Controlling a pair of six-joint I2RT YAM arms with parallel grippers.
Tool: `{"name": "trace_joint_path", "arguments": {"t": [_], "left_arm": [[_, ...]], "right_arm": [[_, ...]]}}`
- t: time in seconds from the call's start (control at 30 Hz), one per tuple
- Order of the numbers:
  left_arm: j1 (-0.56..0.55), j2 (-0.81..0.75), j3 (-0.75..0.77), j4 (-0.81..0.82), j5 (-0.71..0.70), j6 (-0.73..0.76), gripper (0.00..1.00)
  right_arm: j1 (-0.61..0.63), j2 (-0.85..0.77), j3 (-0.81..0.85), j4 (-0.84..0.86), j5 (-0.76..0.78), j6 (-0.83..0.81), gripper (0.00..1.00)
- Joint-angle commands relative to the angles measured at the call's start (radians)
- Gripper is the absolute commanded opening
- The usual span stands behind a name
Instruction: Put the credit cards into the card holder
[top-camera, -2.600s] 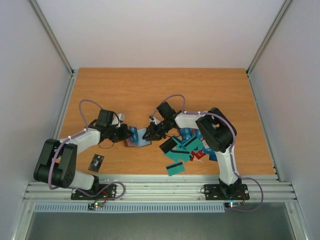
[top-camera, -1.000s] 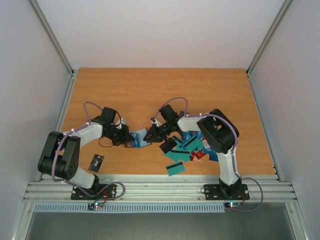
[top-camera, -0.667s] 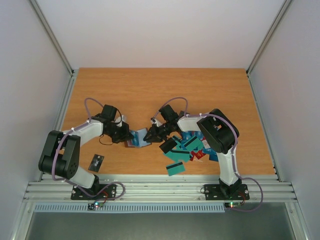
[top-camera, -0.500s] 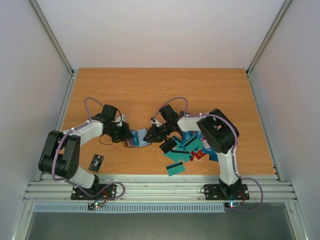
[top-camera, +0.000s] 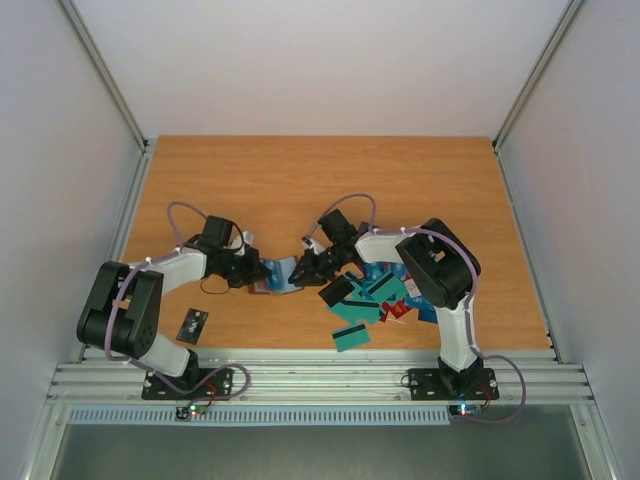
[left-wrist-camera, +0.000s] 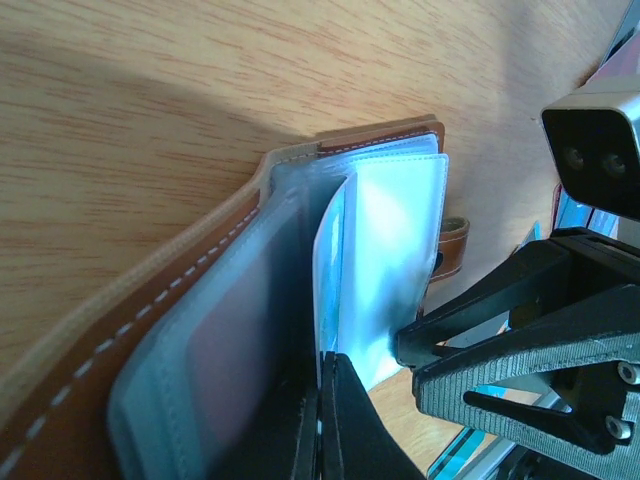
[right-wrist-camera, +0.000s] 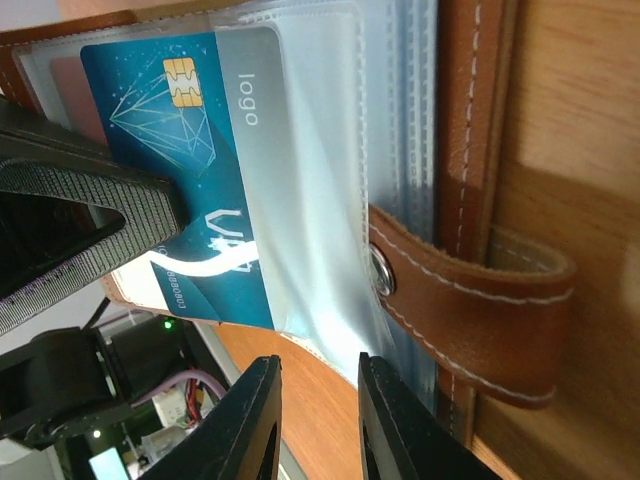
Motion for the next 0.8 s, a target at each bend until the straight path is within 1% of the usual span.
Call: {"name": "trace_joint_path", "arguments": {"t": [0.0, 0.13, 0.2, 0.33, 0.47, 0.77], "left_arm": [[-0.012, 0.011, -0.037, 0.048, -0.039, -0.01, 0.0], [-0.023, 0.018, -0.042, 0.051, -0.047, -0.008, 0.0], [-0.031, 0.021, -0.04, 0.048, -0.052, -0.004, 0.0], [-0.047, 0.036, -0.023, 0.032, -0.064, 0.007, 0.0], [-0.06, 0.05, -0.006, 0.015, -0.073, 0.02, 0.0], [-0.082, 0.094, 0.022, -0.008, -0.085, 0.04, 0.0]], "right_arm": [[-0.008, -0.059, 0.01, -0.082, 0.052, -0.044, 0.24], [-0.035, -0.112, 0.039, -0.116, 0.053, -0.057, 0.28], [-0.056, -0.136, 0.05, -0.138, 0.063, -0.064, 0.31], [-0.083, -0.147, 0.095, -0.263, 0.126, -0.125, 0.35], [-0.084, -0.095, 0.13, -0.336, 0.164, -0.163, 0.33], [-0.07, -0.034, 0.079, -0.304, 0.174, -0.149, 0.27]]}}
